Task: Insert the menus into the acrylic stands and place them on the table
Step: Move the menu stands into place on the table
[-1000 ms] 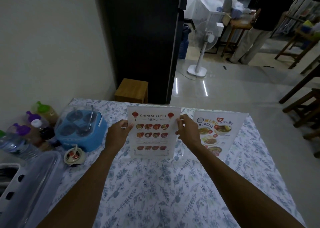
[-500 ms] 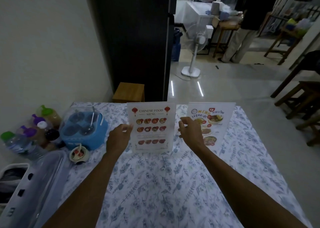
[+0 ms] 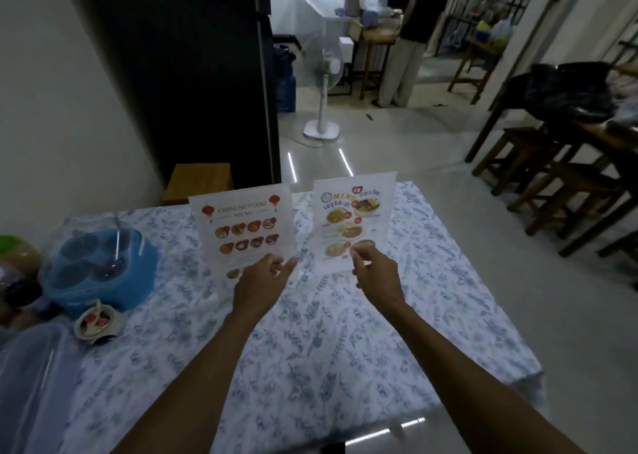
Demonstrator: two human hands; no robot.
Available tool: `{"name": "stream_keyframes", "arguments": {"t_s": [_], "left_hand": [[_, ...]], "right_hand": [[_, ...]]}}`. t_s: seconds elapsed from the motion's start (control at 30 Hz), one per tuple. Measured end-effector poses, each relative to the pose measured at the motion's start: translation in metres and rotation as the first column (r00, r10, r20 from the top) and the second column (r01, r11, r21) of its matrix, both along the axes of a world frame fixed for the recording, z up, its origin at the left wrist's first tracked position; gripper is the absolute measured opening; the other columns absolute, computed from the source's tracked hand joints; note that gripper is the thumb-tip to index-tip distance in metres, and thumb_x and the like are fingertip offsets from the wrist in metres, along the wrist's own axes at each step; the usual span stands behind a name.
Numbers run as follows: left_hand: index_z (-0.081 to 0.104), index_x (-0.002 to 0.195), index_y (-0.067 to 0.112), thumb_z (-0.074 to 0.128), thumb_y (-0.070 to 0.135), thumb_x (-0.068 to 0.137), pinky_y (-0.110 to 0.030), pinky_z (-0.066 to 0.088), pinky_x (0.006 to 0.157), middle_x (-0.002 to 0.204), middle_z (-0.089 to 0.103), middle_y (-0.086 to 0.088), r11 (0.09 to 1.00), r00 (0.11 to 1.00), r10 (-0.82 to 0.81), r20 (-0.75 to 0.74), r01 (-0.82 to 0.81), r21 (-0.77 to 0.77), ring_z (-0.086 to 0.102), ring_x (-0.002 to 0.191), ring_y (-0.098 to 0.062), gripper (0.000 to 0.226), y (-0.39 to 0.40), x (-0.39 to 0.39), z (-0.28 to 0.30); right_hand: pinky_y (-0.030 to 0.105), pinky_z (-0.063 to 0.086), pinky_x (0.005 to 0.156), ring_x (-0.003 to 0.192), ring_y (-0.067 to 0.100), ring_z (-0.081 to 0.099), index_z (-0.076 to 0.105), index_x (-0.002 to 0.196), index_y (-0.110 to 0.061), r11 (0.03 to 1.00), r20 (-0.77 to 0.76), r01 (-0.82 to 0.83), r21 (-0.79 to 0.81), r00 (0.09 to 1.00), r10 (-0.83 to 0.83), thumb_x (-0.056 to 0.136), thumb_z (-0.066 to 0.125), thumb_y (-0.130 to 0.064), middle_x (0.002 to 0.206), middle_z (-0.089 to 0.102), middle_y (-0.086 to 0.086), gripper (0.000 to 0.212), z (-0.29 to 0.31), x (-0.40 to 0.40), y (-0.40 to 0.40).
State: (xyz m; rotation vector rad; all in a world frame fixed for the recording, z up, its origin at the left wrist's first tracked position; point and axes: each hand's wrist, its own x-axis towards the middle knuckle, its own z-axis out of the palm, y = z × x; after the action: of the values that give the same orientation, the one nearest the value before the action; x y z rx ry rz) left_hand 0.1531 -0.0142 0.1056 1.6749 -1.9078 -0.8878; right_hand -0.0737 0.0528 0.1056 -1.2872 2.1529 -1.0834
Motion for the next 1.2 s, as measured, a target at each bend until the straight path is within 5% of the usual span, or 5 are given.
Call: {"name": "stream_keyframes", "arguments": {"t_s": [0.23, 0.53, 0.67, 0.9, 1.2], "left_hand": [[0.061, 0.123, 0.024, 0.05, 0.077, 0.081, -0.032, 0.05, 0.085, 0.12, 0.069, 0.004, 0.988, 0.995, -0.087, 0.051, 0.08, 0.131, 0.065, 0.107, -0.017, 0.067, -0.003, -0.061, -0.025], [0.017, 0.155, 0.014, 0.072, 0.071, 0.068, -0.042, 0.038, 0.113, 0.156, 0.037, -0.012, 0.905, 0.999, 0.025, -0.025, -0.012, 0.425, 0.041, 0.14, -0.028, 0.118, -0.051, -0.12, -0.081], [0.033, 0.148, 0.004, 0.079, 0.038, 0.081, -0.034, 0.045, 0.099, 0.142, 0.054, -0.016, 0.921, 0.997, 0.08, -0.004, -0.072, 0.383, 0.055, 0.127, -0.03, 0.088, -0.069, -0.14, -0.087], [0.075, 0.098, 0.009, 0.083, 0.037, 0.077, -0.018, 0.045, 0.057, 0.08, 0.073, -0.001, 0.943, 0.988, 0.12, 0.099, -0.145, 0.299, 0.071, 0.081, -0.02, 0.036, -0.091, -0.147, -0.096], [0.074, 0.109, 0.006, 0.081, 0.041, 0.077, -0.024, 0.053, 0.068, 0.102, 0.076, -0.01, 0.961, 0.994, 0.064, 0.089, -0.085, 0.265, 0.072, 0.092, -0.022, 0.048, -0.124, -0.189, -0.097]], "right_hand": [[0.046, 0.061, 0.08, 0.092, 0.018, 0.072, 0.064, 0.124, -0.014, 0.996, 0.027, 0.051, 0.07, 0.998, -0.053, 0.099, 0.055, -0.029, 0.115, 0.072, 0.006, 0.03, -0.028, -0.055, 0.011], [0.035, 0.049, 0.09, 0.111, 0.025, 0.064, 0.057, 0.129, -0.01, 0.926, -0.043, -0.03, 0.376, 0.998, 0.05, 0.094, 0.063, -0.035, 0.122, 0.068, 0.009, 0.044, -0.086, -0.142, -0.043], [0.038, 0.048, 0.099, 0.122, 0.027, 0.058, 0.044, 0.142, -0.012, 0.904, 0.045, -0.085, 0.419, 0.996, 0.072, 0.089, 0.068, -0.037, 0.135, 0.058, 0.011, 0.063, -0.109, -0.162, -0.072], [0.036, 0.052, 0.085, 0.108, 0.024, 0.062, 0.052, 0.13, -0.018, 0.853, -0.036, -0.203, 0.481, 0.967, 0.251, 0.095, 0.053, -0.048, 0.12, 0.062, 0.006, 0.046, -0.129, -0.173, -0.102], [0.04, 0.056, 0.079, 0.097, 0.023, 0.064, 0.058, 0.117, -0.018, 0.874, -0.047, -0.196, 0.444, 0.969, 0.241, 0.096, 0.05, -0.046, 0.11, 0.066, 0.005, 0.036, -0.134, -0.218, -0.132]]}}
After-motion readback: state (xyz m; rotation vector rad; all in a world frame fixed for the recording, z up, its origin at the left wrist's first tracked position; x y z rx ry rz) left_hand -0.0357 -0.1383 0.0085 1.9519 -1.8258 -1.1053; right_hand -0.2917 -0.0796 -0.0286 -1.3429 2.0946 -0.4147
